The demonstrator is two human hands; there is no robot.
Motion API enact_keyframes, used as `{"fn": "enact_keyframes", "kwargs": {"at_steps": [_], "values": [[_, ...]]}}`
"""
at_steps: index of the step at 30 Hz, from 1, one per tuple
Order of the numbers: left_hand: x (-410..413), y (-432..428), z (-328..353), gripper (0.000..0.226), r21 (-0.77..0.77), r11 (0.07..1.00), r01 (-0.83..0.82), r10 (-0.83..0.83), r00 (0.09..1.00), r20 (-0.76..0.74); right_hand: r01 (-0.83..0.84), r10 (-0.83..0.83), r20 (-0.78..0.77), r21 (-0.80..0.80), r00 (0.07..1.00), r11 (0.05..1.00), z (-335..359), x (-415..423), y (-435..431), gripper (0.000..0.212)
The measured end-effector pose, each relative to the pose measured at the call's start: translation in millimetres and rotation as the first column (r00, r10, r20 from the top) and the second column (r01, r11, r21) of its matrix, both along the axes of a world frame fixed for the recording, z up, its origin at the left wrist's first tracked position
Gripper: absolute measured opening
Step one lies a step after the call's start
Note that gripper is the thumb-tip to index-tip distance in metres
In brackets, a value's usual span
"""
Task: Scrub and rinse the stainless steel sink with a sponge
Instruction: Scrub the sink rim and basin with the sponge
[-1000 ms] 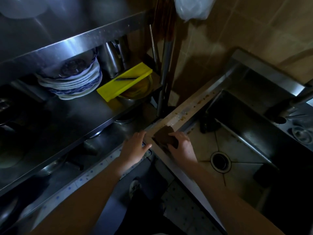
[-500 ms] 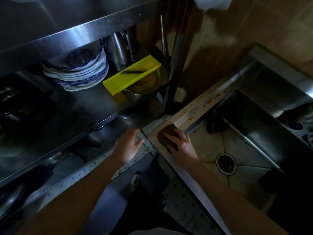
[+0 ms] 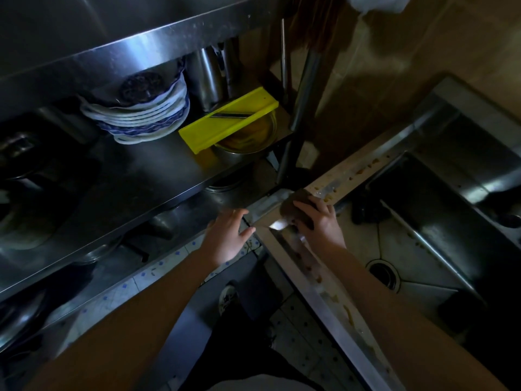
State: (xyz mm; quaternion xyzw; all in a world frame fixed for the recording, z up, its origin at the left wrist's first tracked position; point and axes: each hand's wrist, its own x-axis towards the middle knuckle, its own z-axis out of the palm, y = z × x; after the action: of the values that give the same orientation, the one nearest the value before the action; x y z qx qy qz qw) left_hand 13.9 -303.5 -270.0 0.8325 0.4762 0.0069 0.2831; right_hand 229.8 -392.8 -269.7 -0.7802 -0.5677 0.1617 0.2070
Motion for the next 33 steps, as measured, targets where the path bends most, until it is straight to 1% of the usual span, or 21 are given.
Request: {"fn": "enact_keyframes", "kwargs": {"at_steps": [4,6,11,17,20,24,30,33], "values": [[4,0,1,0.048,-0.005,1.0,0.018,-0.018,1.0,0.013,0.145,-0.145,-0.034,-0.008,0.989,0.989,2,21,7,0.048],[6,-1,2,0.047,0.001,1.0,0.027,-0.027,1.0,0.009,0.168,-0.168,-0.062,-0.012,0.984,0.986,3,24,10,0.047],[12,-4,3,0.041,-0.029,0.999,0.024,-0.024,1.0,-0.002,0.139,-0.141,-0.089,-0.024,0.986,0.99,1,12,3,0.047],[15,-4,6,0.034,-0.049,0.999,0.016,-0.015,1.0,0.004,-0.037,0.034,-0.074,-0.05,0.997,0.998,-5,-28,-29,0.044],[15,-3,7,0.033,-0.046,0.999,0.015,-0.016,1.0,-0.007,-0.029,0.022,-0.109,-0.06,0.994,0.998,-5,-30,-30,0.045],[15,-2,7,0.033,-0.056,0.998,0.018,-0.018,1.0,-0.002,-0.011,-0.001,-0.119,-0.101,0.993,0.995,-2,-15,-19,0.046],[16,-1,8,0.036,-0.063,0.998,0.024,-0.024,1.0,-0.008,0.077,-0.087,-0.12,-0.08,0.989,0.994,1,8,-8,0.048],[16,1,10,0.035,-0.067,0.997,0.027,-0.027,1.0,0.01,0.101,-0.109,-0.172,-0.055,0.979,0.993,5,10,-4,0.042]]}}
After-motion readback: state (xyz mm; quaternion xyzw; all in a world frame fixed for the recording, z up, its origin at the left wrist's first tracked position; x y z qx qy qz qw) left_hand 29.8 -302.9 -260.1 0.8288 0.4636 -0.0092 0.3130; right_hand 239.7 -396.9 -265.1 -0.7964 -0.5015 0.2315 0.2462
